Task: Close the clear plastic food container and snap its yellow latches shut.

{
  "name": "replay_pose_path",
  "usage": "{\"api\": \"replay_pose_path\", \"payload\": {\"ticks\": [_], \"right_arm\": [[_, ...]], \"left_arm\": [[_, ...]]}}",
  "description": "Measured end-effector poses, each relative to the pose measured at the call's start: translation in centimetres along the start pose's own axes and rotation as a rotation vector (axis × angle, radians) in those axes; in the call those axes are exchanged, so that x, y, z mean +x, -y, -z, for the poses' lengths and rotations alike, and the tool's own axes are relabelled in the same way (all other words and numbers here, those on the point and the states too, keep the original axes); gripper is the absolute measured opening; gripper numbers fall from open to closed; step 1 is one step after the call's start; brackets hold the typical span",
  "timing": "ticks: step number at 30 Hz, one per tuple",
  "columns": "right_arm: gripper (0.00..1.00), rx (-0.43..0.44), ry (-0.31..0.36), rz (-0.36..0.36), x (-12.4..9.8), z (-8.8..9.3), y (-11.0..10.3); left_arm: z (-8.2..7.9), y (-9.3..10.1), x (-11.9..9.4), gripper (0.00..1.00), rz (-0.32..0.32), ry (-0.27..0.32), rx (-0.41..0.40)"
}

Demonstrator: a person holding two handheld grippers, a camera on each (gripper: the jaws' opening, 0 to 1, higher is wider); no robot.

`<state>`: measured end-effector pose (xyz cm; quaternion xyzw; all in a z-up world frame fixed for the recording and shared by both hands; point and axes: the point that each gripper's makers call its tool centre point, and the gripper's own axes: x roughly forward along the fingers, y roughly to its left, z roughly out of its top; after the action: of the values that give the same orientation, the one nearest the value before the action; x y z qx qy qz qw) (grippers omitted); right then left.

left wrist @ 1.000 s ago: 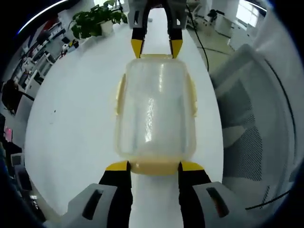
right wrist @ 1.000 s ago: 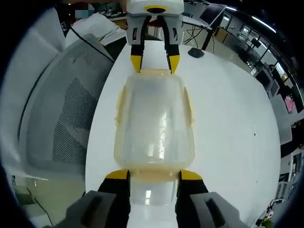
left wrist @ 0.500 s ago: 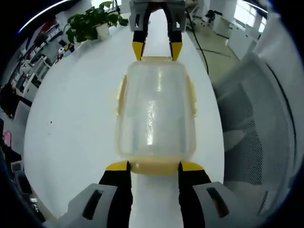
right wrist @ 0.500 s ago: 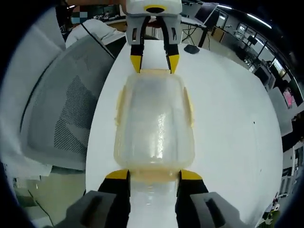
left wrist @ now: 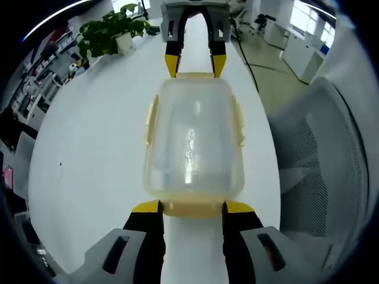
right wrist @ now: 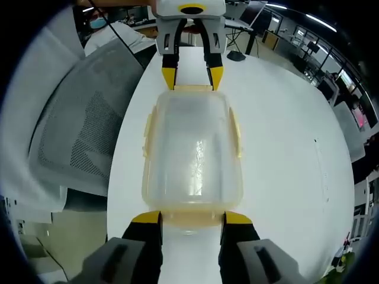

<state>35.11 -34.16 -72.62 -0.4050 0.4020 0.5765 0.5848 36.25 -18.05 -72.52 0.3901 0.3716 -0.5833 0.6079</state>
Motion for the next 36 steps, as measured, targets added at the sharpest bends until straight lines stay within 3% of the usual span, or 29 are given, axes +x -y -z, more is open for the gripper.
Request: {"api": "replay_pose_path", "payload": {"ticks": [11,36], "right_arm": [[0.34,0.013,0.008,-0.007,-0.2,1.4,-0.1],[0.35,0.023,0.013,-0.024,0.7,3.1,0.0]], "left_arm": [[-1.2,0.1,0.7,0.35,0.012,0.009,0.003],[-2.0,0.1,1.9,0.35,0.018,0.022,0.001]]}}
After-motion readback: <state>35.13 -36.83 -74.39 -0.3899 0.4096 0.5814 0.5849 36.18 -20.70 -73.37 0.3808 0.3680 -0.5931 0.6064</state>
